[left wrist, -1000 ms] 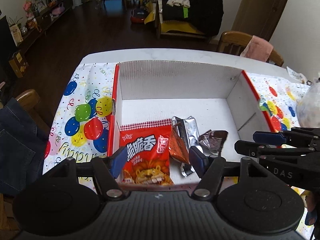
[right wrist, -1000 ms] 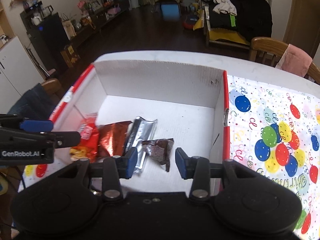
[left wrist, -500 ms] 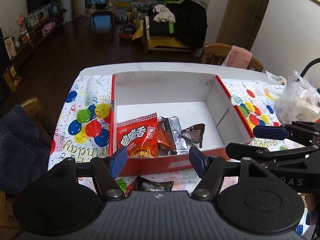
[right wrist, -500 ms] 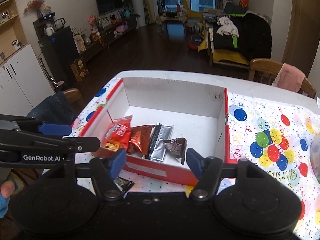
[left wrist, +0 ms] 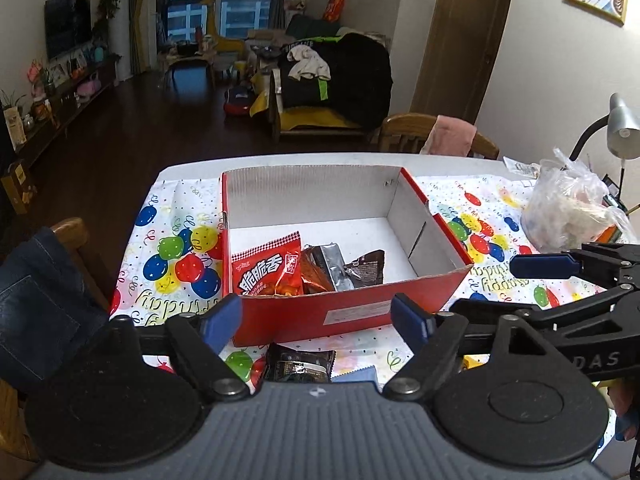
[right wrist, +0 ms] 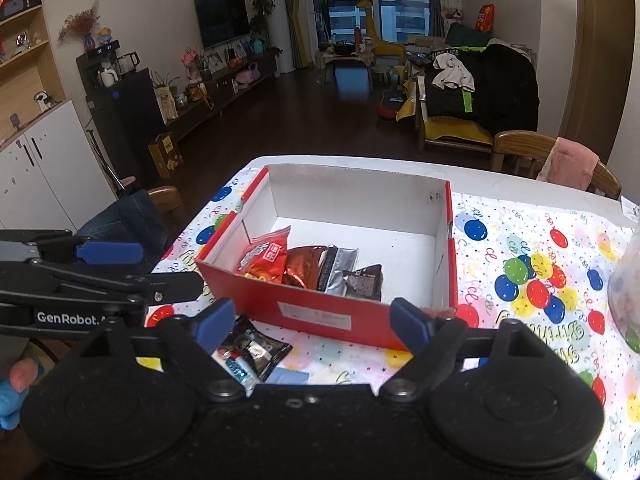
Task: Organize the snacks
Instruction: 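Withdraw both tools from the box toward the remaining snacks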
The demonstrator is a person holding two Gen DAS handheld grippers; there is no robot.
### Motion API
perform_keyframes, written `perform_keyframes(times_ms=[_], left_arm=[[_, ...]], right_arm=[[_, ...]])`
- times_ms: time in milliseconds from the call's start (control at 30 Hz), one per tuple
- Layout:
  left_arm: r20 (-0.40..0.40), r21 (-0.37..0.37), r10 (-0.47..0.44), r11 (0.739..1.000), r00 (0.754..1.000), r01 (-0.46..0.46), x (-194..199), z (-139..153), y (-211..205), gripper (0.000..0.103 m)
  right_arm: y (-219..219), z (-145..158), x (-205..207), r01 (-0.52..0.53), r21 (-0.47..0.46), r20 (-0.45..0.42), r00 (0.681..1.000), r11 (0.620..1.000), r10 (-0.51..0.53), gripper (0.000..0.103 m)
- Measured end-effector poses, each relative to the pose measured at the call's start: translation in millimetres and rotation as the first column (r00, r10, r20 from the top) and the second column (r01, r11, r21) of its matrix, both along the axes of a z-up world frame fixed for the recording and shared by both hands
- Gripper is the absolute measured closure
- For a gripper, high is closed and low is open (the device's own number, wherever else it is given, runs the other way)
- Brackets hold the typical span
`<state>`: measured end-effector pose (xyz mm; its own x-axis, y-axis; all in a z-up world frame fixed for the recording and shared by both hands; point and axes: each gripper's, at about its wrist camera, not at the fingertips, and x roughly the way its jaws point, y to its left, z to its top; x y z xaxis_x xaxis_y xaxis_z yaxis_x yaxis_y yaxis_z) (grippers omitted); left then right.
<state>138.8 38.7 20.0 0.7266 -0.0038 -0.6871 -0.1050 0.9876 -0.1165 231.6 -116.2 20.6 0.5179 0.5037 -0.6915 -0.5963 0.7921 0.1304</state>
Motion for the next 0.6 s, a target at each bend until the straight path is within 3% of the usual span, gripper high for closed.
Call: perform_keyframes(times_ms=[133, 300, 600], left_arm=[[0.01, 0.0, 0.007, 1.0, 1.0, -0.007, -10, -1, -2, 0.02], [0.0, -0.011, 0.005, 1.0, 1.0, -0.005, -18, -8, -5, 0.02], [-0.101, -0.07, -0.055, 0.996, 0.993, 0.048, -28, -47, -21, 0.02]], right_arm=[[-8, 1, -14, 0.007, 0.019, 0.013, 1.0, 1.0, -0.008, 0.001], [-20, -3, -29, 0.018, 0.025, 0.025, 1.0, 1.0, -0.019, 0.0], [-54, -44, -44, 0.063, -0.097, 0.049, 0.997, 0.993, -0.059, 0.0]])
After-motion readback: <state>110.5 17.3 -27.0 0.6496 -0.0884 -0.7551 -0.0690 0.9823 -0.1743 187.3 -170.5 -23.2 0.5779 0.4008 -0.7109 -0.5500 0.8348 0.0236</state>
